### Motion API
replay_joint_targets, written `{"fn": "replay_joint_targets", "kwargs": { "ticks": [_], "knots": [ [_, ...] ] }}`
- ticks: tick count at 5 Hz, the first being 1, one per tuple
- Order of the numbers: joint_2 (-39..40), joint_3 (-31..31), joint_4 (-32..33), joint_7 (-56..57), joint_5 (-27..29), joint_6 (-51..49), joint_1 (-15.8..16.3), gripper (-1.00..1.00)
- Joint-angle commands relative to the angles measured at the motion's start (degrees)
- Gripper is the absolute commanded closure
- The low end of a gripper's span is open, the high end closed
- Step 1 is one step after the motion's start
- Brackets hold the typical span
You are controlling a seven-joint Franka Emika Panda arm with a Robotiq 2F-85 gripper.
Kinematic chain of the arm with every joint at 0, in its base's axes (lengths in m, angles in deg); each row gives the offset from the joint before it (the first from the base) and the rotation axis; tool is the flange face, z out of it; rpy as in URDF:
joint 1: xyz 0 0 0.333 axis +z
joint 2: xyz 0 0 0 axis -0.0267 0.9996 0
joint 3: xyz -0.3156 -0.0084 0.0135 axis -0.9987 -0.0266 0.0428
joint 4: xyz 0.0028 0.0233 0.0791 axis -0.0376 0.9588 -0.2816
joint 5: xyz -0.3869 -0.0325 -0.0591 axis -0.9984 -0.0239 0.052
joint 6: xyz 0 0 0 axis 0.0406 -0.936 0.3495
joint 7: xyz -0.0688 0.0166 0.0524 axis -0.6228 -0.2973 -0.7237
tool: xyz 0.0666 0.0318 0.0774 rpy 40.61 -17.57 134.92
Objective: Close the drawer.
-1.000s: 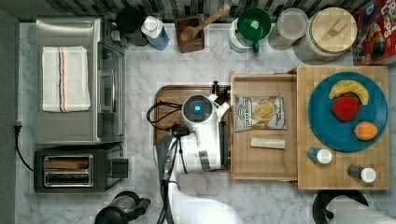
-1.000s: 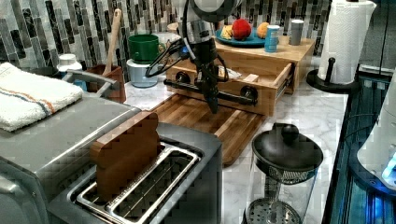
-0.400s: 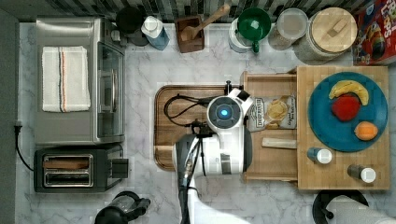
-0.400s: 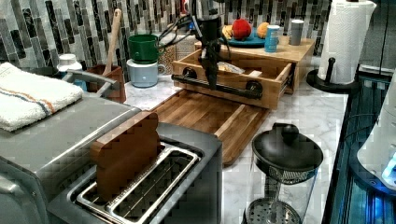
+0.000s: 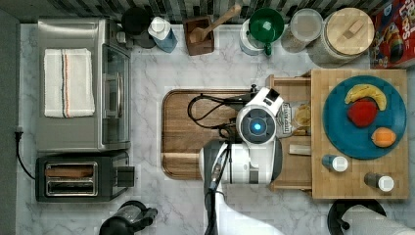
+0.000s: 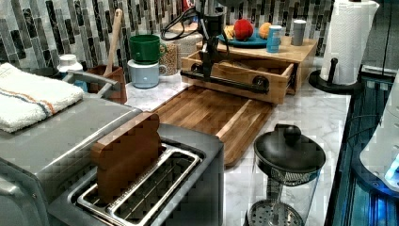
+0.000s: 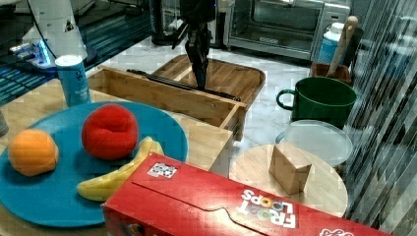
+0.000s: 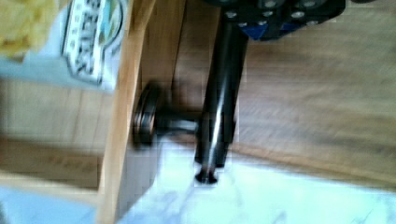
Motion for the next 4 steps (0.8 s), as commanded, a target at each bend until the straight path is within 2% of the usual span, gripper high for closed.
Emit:
{"fn": "replay_joint_targets", "kwargs": {
  "ticks": [1, 2, 3, 4],
  "knots": [
    [0.1, -2.9, -6.0, 7.7, -5.0, -7.0, -10.2, 1.0],
    [-0.3, -6.1, -6.2, 9.5, -6.5, -6.1, -9.9, 1.0],
    [2.5, -6.7, -8.7, 13.5, -5.1, -5.2, -11.8, 1.0],
    [7.1, -7.1, -11.1, 20.2, -2.4, -0.1, -14.5, 1.0]
  ]
}}
